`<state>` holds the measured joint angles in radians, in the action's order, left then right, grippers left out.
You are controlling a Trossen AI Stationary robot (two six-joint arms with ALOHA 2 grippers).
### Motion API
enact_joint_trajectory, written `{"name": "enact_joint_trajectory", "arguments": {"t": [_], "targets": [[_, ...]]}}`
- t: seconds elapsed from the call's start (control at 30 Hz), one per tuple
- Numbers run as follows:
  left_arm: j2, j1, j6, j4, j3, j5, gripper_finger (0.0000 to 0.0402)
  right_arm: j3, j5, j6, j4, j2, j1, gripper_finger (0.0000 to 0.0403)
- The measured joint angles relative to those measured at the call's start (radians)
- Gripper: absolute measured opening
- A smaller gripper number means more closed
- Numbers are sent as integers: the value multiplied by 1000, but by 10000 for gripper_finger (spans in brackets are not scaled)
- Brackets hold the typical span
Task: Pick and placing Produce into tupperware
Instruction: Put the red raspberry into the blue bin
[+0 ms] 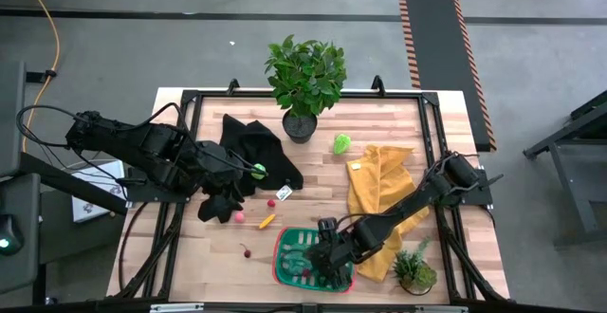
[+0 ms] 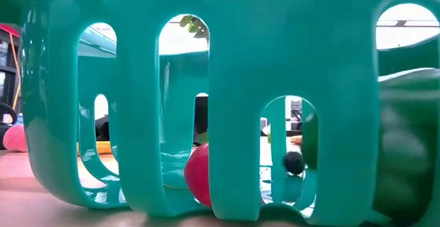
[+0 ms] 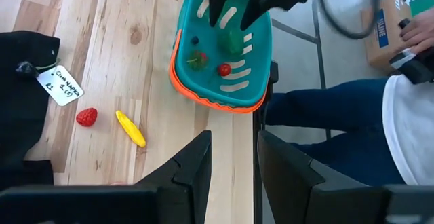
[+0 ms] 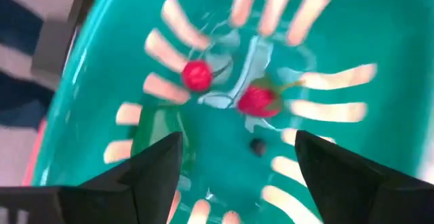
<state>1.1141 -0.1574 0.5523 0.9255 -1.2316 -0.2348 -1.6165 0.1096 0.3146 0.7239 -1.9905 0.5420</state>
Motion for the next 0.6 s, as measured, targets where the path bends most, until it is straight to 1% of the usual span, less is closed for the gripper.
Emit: {"name": "enact_joint_trajectory", "arguments": {"t": [0.13,0.3,0.47,0.6], "targets": [[0,0,-7,0,0,0,111,-125,67,45,162,4,-31,262],[0,0,-9,0,0,0,111,-263,127,69,355,4,-68,250],[0,0,-10,0,0,-2,111,-354,134,113,511,4,-98,240],[0,0,-22,0,0,-24,111,-404,137,121,618,8,-106,233]]}}
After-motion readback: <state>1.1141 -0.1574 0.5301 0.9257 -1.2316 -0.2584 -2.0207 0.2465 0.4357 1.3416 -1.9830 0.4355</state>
